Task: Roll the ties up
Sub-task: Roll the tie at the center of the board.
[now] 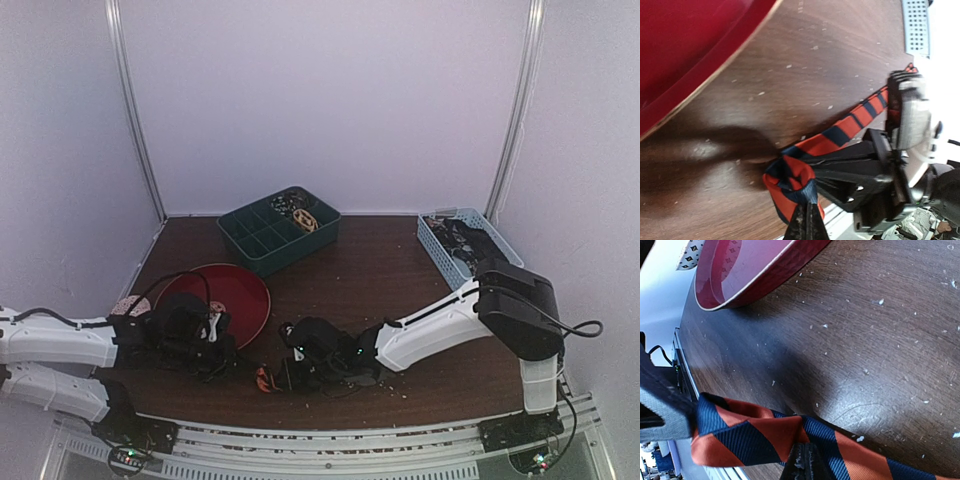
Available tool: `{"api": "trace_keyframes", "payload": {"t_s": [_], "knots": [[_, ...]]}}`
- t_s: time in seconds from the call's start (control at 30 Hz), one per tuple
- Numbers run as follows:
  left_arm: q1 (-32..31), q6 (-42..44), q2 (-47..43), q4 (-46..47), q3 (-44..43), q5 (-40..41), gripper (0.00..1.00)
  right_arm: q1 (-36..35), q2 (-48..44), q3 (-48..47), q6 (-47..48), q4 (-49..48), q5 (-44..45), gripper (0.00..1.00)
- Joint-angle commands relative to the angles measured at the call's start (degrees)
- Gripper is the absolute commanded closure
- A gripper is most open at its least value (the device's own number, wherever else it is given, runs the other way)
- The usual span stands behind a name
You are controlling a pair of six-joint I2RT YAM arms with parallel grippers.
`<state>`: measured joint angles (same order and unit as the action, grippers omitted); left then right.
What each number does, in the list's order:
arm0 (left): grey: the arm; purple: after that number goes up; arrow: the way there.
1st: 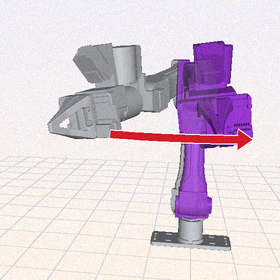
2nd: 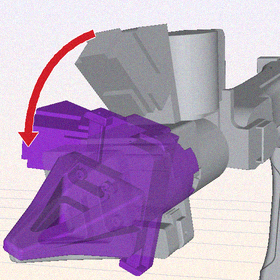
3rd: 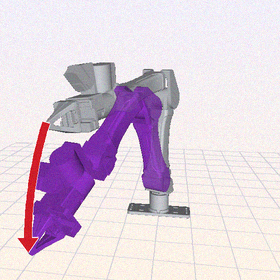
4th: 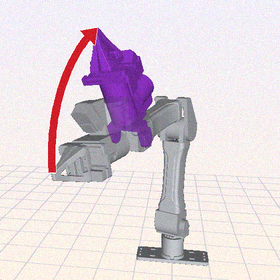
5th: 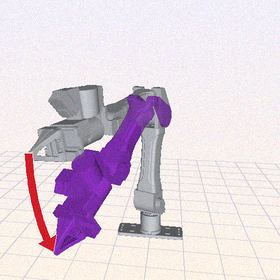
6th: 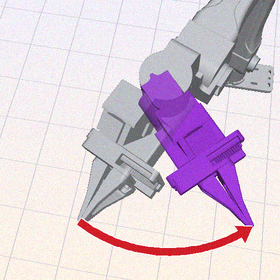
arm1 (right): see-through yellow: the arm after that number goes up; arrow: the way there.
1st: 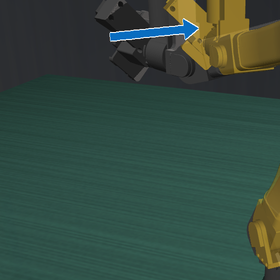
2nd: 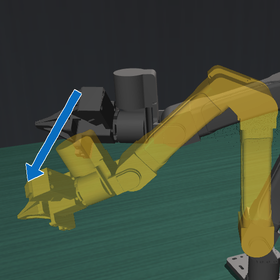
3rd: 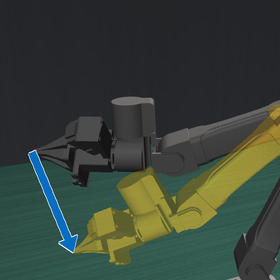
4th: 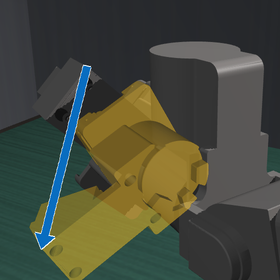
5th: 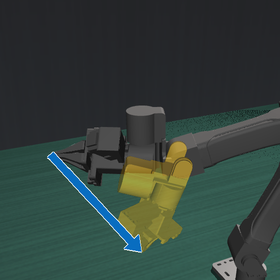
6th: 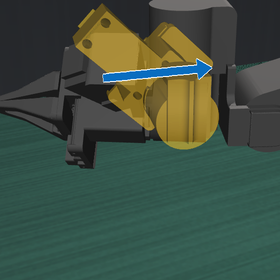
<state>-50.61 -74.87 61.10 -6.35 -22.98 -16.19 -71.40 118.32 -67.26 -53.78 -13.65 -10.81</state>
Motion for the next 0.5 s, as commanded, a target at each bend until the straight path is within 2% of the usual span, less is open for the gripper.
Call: {"api": "trace_keyframes", "payload": {"t_s": [0.0,0.17,0.23,0.3,0.4,0.47], "knots": [[-0.1,2.0,-0.05,7.81,-0.37,-1.0,1.0,-0.5,1.93,-0.06,0.5,2.05,-0.93,1.0],[-0.1,4.51,1.45,12.19,-1.02,-3.08,0.92,-0.33,2.12,0.86,-0.46,-0.1,-1.9,1.0],[-0.17,5.15,2.32,10.74,-1.41,-3.57,0.91,-0.17,2.18,1.18,-0.86,-0.33,-1.95,1.0],[-0.18,7.15,1.64,2.87,-4.01,-0.24,0.89,-0.07,2.04,1.54,-0.89,-0.41,-1.82,1.0],[-0.11,9.16,0.8,-17.45,-10.17,9.1,0.83,-0.03,1.75,1.82,-0.95,-0.49,-1.56,1.0],[-0.11,9.91,1.41,-24.22,-11.87,10.68,0.83,0.02,1.74,1.79,-1.02,-0.47,-1.46,1.0]]}}
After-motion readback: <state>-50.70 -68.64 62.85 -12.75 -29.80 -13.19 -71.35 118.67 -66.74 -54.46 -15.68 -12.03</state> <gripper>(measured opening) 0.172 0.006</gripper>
